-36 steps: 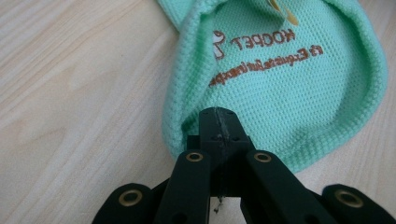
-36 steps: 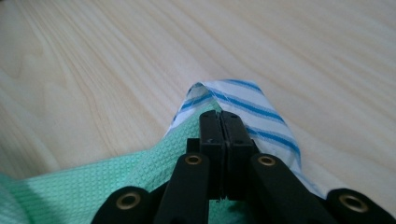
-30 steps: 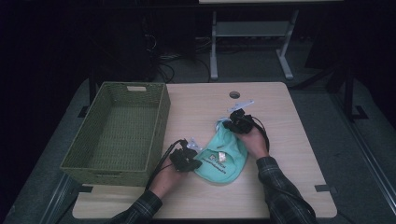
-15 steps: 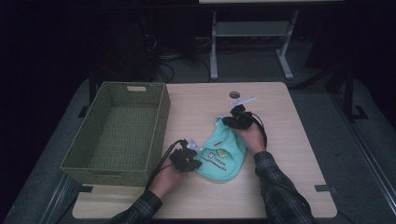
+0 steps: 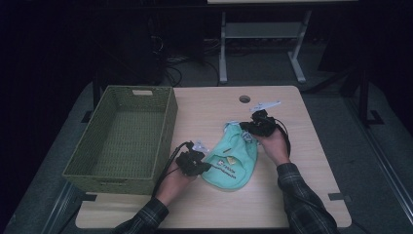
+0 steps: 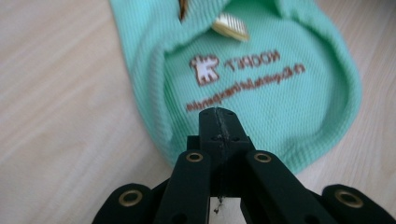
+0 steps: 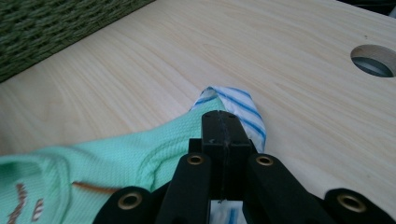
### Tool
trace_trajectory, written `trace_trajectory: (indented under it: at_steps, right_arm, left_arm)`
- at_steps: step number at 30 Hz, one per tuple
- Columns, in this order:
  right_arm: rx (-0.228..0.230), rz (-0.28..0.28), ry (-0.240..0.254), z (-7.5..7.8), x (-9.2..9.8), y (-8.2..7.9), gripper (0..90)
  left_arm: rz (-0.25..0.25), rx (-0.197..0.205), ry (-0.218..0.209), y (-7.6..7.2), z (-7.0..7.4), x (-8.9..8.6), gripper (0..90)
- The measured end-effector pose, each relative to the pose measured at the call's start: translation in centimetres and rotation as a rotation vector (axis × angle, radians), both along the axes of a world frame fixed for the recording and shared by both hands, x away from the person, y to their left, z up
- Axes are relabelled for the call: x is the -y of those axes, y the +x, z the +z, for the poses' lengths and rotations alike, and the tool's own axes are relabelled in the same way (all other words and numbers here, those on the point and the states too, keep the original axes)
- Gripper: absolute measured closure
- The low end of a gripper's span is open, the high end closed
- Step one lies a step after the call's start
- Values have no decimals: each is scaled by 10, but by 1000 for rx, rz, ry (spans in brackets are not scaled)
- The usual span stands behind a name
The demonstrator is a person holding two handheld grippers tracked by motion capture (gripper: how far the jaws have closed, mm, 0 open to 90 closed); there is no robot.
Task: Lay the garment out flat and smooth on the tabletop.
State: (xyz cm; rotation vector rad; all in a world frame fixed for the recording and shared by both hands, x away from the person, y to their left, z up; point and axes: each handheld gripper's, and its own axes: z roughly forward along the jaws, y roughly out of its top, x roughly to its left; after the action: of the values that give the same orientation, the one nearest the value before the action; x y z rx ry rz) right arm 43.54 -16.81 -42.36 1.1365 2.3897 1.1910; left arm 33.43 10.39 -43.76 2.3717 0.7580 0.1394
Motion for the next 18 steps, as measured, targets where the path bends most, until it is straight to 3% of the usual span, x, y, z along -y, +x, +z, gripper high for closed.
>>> trace_trajectory:
  at_steps: [8,18]
  right_arm:
    - [11,16,11,4,16,-23,898]
    - [-6,27,12,-4,37,-53,898]
  left_arm:
    - [7,29,-19,16,13,7,897]
    - [17,37,-7,52,12,21,897]
